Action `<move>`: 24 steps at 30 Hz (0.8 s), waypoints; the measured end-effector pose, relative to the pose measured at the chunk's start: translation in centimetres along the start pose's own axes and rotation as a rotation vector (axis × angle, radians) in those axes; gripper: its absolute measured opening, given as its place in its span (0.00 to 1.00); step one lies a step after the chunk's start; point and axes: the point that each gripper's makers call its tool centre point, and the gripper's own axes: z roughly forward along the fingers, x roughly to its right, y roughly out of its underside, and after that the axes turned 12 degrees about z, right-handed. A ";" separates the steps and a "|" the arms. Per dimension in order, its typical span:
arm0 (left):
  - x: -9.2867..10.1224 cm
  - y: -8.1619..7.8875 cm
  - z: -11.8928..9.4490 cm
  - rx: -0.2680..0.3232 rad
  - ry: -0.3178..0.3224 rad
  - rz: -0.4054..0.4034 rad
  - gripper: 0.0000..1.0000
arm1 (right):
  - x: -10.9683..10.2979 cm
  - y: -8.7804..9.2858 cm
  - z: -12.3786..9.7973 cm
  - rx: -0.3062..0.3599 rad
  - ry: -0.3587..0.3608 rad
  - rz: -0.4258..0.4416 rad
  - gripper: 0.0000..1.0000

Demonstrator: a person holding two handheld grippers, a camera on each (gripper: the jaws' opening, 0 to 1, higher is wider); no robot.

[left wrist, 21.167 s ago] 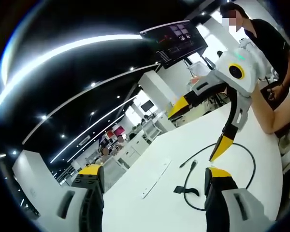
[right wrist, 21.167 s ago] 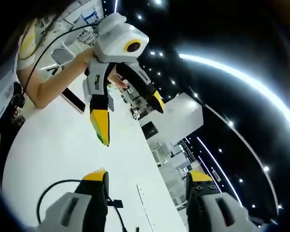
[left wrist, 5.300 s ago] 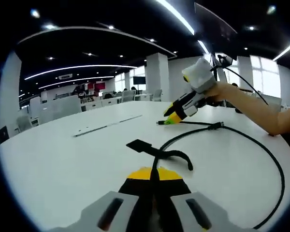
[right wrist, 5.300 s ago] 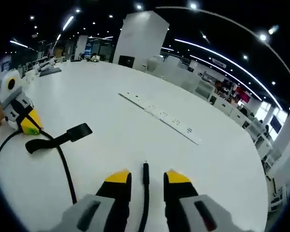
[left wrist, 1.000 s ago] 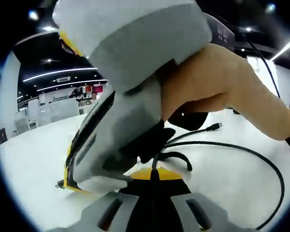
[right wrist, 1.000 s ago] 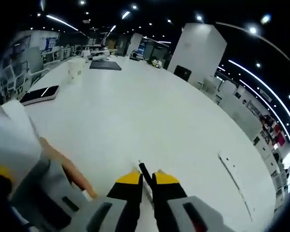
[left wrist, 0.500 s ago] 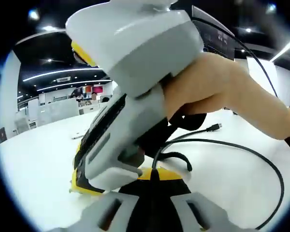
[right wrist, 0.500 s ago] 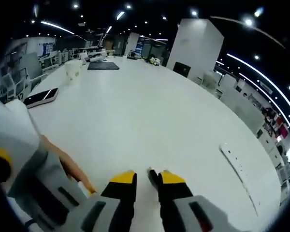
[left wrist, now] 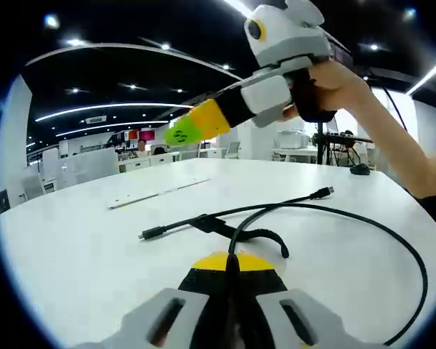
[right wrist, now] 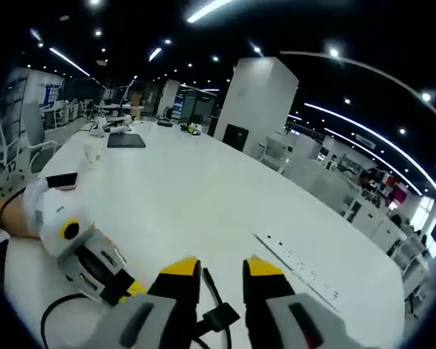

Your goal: Find the charging cable on the desk, coil it up and secure with Velcro.

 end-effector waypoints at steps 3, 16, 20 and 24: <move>0.0 0.0 0.0 0.001 -0.002 0.004 0.02 | 2.2 2.1 -1.9 -0.012 0.064 -0.001 0.25; -0.1 0.0 -0.2 0.006 -0.006 0.005 0.02 | 7.1 8.0 -4.8 -0.080 0.113 0.089 0.29; -0.1 0.0 -0.2 0.007 -0.007 0.005 0.02 | 7.5 7.8 -5.3 -0.079 0.119 0.076 0.30; -0.1 0.0 -0.2 0.011 -0.006 0.002 0.02 | 7.3 7.5 -5.9 -0.075 0.107 0.058 0.31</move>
